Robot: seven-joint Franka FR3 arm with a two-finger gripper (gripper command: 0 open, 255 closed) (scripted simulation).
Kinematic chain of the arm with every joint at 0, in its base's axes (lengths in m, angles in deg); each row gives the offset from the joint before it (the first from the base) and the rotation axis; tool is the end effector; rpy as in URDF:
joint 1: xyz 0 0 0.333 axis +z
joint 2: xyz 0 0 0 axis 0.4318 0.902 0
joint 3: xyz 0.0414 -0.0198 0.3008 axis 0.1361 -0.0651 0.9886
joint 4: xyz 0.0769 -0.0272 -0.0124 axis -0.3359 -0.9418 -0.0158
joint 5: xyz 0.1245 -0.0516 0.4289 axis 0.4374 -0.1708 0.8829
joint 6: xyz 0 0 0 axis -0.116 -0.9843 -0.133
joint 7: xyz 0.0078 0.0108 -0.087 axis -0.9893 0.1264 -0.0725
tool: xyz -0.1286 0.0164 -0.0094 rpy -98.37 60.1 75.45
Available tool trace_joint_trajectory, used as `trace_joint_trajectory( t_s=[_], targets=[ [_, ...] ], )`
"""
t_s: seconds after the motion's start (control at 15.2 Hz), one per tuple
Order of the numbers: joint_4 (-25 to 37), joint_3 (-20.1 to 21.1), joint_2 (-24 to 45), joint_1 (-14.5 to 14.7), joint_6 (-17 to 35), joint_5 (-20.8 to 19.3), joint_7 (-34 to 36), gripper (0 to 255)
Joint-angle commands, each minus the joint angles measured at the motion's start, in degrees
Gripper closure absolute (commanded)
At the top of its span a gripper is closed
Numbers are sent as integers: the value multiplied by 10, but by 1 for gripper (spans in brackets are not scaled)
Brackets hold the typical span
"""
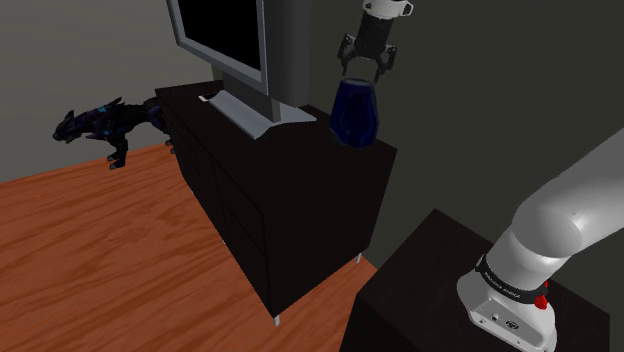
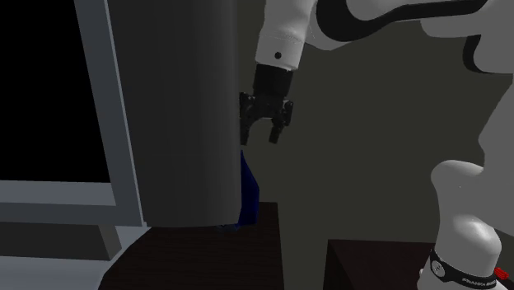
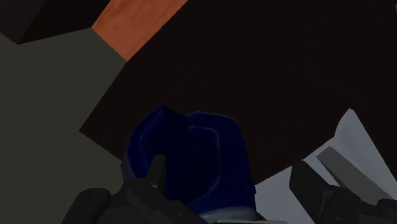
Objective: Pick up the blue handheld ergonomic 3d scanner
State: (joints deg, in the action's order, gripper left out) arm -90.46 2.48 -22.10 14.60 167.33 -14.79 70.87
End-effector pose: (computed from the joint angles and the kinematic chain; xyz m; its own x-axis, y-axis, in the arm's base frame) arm 0.5717 -0.0193 0.5707 0.6073 -0.7769 0.1661 -0.7673 -0.6278 -0.1310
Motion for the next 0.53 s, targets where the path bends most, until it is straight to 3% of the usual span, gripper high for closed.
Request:
trace_joint_trajectory(
  t_s=[0.0, 0.33, 0.46],
  targets=[
    [36, 4, 43, -10, 4, -11, 51, 0],
    [136, 2, 147, -23, -2, -36, 161, 0],
    [119, 1, 146, -23, 14, -36, 162, 0]
  ],
)
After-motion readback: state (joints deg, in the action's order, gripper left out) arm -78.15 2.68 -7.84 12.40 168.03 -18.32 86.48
